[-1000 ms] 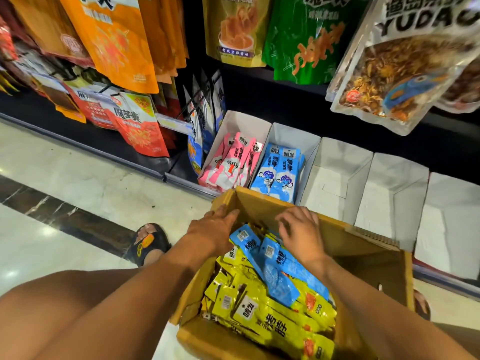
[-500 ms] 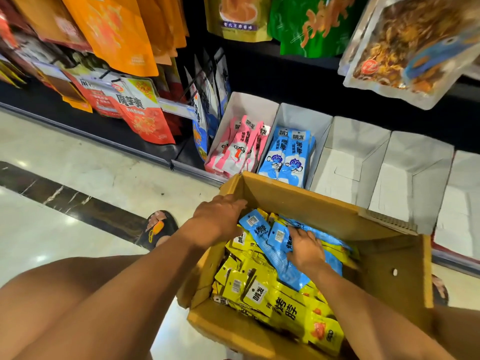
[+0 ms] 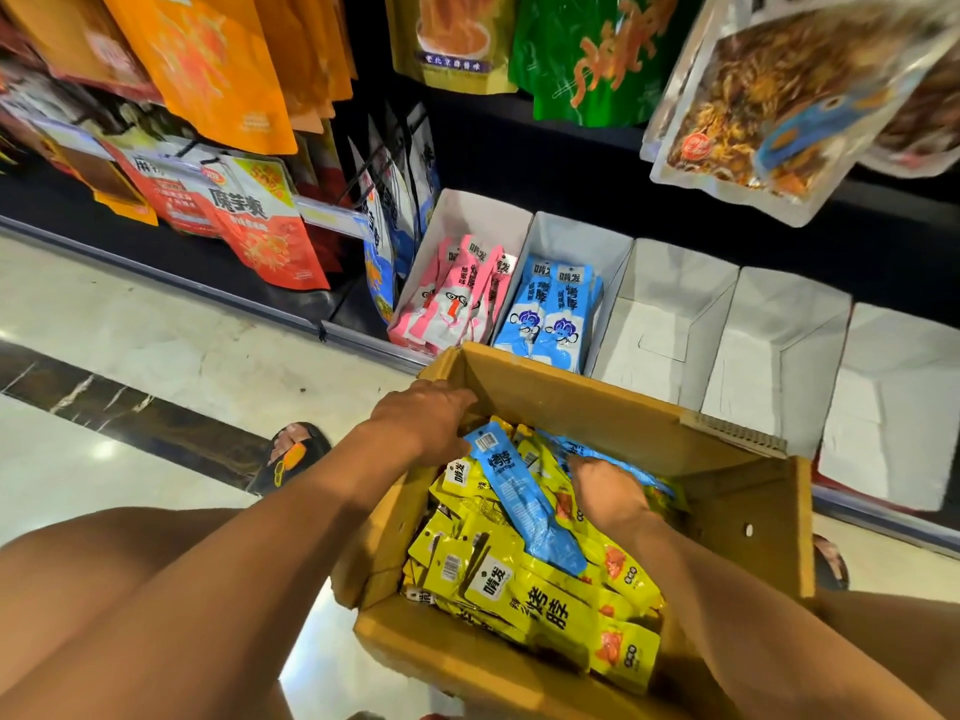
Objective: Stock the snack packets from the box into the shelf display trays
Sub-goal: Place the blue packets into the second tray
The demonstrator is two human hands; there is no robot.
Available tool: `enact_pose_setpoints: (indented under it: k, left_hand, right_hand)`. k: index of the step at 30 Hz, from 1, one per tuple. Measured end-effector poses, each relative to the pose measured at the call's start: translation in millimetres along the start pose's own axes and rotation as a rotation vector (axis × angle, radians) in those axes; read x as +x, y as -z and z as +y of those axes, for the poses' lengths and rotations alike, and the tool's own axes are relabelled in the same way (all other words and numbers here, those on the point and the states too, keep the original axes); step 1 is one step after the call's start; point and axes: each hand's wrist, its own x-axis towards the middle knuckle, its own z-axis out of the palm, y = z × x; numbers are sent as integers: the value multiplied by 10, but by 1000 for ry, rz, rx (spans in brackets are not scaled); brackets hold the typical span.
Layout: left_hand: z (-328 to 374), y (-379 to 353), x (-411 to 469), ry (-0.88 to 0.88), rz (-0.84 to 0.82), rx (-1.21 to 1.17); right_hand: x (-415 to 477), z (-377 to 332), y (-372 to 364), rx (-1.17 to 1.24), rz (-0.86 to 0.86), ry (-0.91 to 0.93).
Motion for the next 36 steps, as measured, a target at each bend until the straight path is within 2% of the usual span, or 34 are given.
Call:
enact_pose_setpoints:
  k: [3, 5, 9, 12, 14, 16, 18, 20, 24, 28, 31, 36]
  left_hand:
    - [30, 4, 29, -9, -12, -43]
    - [74, 23, 29, -26, -19, -80]
    - [124, 51, 41, -60, -33, -173]
    - [133, 53, 68, -70, -26, -286]
    - [187, 96, 53, -80, -32, -429]
    - [288, 151, 21, -131, -46, -678]
    - [415, 194, -6, -193, -70, -940]
    - [506, 239, -29, -217, -64, -1065]
    - [601, 330, -83, -213, 3, -1104]
    - [530, 308, -29, -166, 90, -1122]
    - [381, 287, 44, -96, 218, -1099]
    - [122, 251, 138, 41, 308, -980]
  right_hand:
    - [-65, 72, 166, 30, 93, 15]
    - [-95, 125, 294, 131, 132, 68]
    - [-220, 157, 731, 439, 162, 113]
    - [-357, 74, 1110, 787, 177, 112]
    - [-471, -10, 1389, 1006, 199, 111]
    - [-607, -93, 1674, 1181, 191, 127]
    - [-743, -158, 1917, 1314, 189, 167]
    - [-842, -185, 2063, 1392, 202, 192]
    - [-907, -161, 2068, 1486, 237, 171]
    - [-763, -129, 1853, 1523, 256, 22]
    - [-522, -102, 1487, 1312, 163, -51]
    - [-263, -114, 757, 983, -59, -53]
